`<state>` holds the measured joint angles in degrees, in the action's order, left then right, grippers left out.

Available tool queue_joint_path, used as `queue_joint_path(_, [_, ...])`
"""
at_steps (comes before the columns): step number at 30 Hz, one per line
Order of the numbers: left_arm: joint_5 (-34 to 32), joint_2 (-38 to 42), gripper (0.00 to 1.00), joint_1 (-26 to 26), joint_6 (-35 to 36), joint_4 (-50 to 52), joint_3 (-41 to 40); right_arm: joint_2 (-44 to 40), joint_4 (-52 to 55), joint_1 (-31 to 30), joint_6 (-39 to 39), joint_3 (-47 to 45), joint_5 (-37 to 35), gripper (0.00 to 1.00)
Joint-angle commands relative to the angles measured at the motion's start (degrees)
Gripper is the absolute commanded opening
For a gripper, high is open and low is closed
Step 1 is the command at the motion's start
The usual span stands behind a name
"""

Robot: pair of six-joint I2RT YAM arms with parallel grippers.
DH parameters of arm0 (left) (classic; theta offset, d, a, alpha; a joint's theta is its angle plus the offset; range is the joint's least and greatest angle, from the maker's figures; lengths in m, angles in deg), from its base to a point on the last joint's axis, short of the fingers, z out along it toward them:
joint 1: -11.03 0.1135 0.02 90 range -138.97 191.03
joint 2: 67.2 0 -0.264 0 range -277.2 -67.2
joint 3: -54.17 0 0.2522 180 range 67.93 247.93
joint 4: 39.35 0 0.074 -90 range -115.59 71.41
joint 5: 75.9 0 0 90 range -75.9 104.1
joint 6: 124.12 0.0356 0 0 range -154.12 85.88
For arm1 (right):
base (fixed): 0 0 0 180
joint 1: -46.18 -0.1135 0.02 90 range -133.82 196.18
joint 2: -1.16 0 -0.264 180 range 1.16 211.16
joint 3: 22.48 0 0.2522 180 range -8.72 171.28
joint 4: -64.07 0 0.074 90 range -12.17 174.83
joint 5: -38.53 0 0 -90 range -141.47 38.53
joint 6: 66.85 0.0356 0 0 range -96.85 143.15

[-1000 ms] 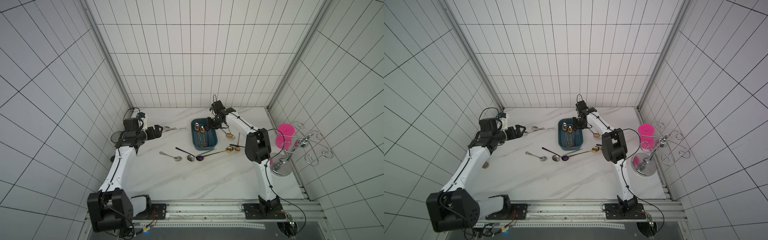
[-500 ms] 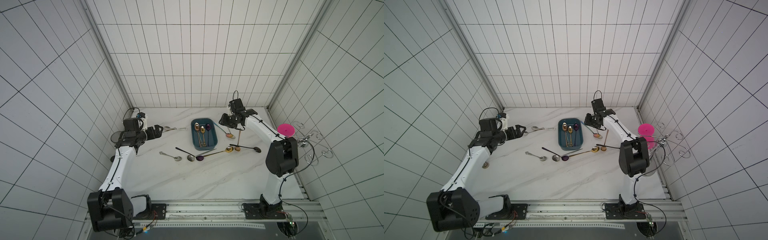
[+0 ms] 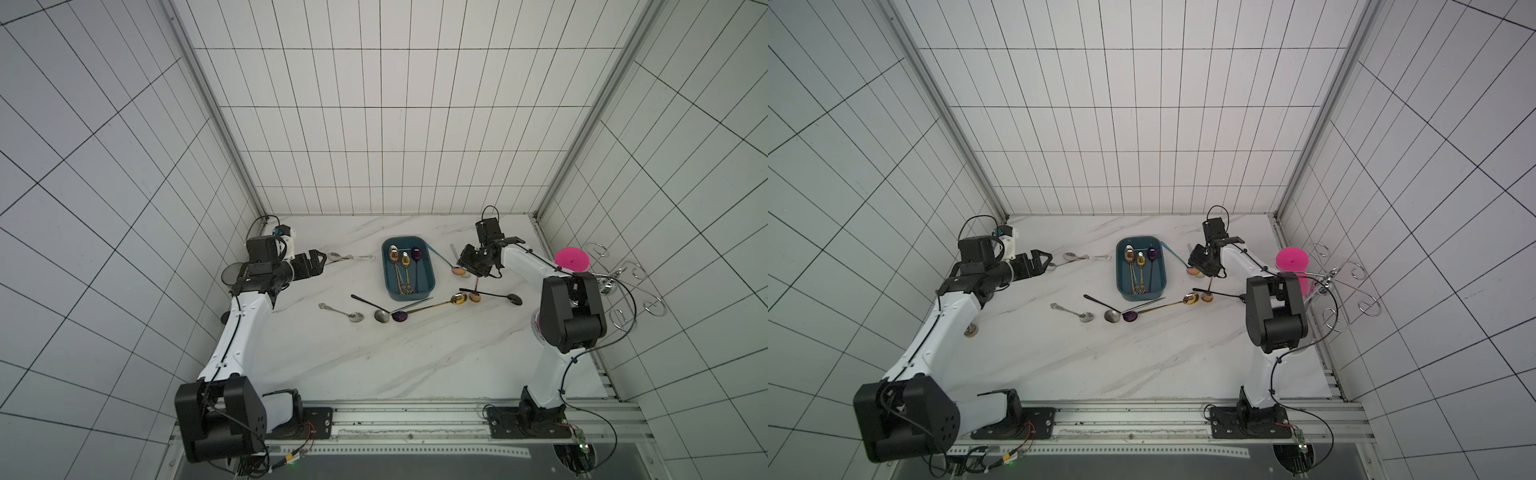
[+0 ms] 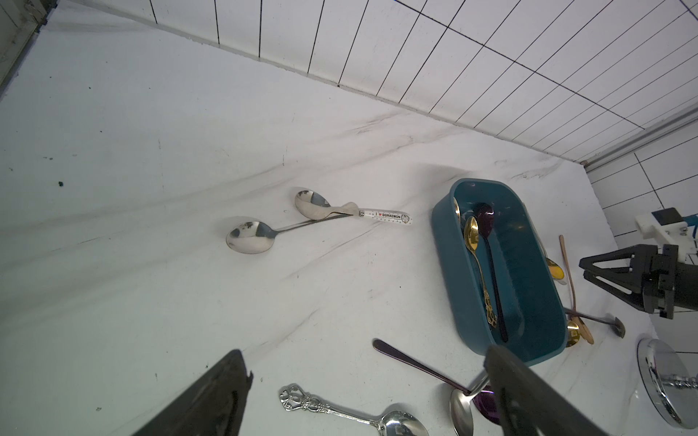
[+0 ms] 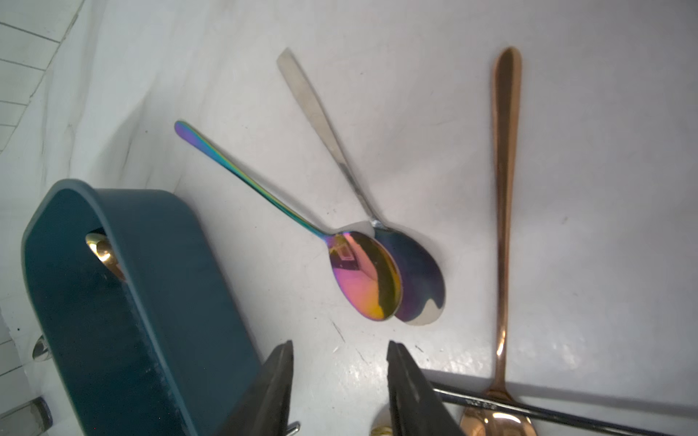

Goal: Put the spoon into the storage box
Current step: Pick up the spoon from the center of the board.

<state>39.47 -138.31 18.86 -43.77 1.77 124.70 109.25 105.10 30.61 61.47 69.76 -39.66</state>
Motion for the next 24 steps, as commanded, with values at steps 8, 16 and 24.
queue_joint_path(8, [0.48, 0.1, 0.99, 0.47, 0.06, -0.84, 0.33, 4.01, -5.51, 3.13, 4.29, -0.88, 3.17, 0.39])
queue_joint_path(16, [0.52, 0.22, 0.99, 0.73, 0.0, -0.89, 0.18, 7.39, -5.41, 3.48, 4.21, 1.23, 3.55, 0.32])
queue_joint_path(24, [0.6, 0.14, 0.99, 0.87, -0.09, -1.05, 0.09, 8.45, -6.33, 3.44, 4.25, 1.0, 4.71, 0.25])
